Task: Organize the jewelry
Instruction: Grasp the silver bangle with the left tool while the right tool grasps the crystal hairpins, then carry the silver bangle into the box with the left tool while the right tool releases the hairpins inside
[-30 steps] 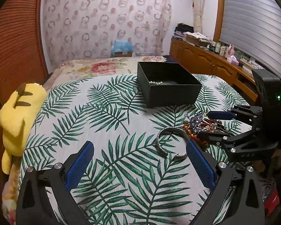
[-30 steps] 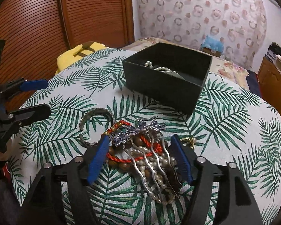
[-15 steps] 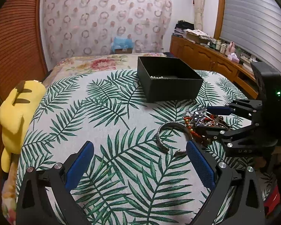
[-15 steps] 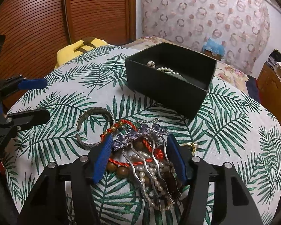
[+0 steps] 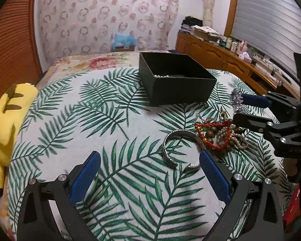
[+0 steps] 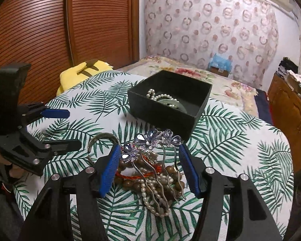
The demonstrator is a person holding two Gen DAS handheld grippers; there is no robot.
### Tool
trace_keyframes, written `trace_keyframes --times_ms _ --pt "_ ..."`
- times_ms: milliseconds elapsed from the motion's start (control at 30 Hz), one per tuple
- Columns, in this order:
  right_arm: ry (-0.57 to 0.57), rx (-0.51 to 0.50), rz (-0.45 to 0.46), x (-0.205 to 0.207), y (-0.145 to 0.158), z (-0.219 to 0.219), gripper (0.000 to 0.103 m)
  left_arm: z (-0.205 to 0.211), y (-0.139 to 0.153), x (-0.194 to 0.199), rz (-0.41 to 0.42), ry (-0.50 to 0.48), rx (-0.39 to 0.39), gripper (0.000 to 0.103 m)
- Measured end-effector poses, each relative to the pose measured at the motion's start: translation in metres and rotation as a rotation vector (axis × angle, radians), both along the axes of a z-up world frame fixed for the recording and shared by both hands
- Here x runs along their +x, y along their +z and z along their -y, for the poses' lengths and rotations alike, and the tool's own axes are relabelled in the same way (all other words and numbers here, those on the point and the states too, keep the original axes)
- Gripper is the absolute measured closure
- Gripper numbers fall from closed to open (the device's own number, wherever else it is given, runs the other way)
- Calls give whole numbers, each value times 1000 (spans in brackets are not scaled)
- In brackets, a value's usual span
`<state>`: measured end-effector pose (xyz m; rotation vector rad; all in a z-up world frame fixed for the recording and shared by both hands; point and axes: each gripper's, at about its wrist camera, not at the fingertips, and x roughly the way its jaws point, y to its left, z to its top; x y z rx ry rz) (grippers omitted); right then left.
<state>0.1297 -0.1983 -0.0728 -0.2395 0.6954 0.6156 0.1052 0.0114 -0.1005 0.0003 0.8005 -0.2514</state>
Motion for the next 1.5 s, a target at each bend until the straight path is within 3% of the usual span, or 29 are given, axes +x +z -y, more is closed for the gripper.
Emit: trace_keyframes --times_ms 67,167,233,400,533,1033,1500 --pt "-3 -5 4 0 0 2 41 2 -3 6 -14 -17 -3 33" --pt "-11 -9 2 1 -2 5 41 6 -8 17 -50 -48 -15 51" --pt "-14 -10 2 1 -3 6 41 9 -12 24 -69 -67 -6 60" --pt "-15 -5 8 1 -2 8 41 18 -16 35 -82 -97 20 70" --pt "-17 0 16 0 1 11 41 21 -16 37 -91 -119 14 96" --pt "-14 4 41 5 13 7 41 -6 13 25 25 -12 6 98" --pt "32 13 78 43 35 -9 41 -14 47 47 112 13 -21 98"
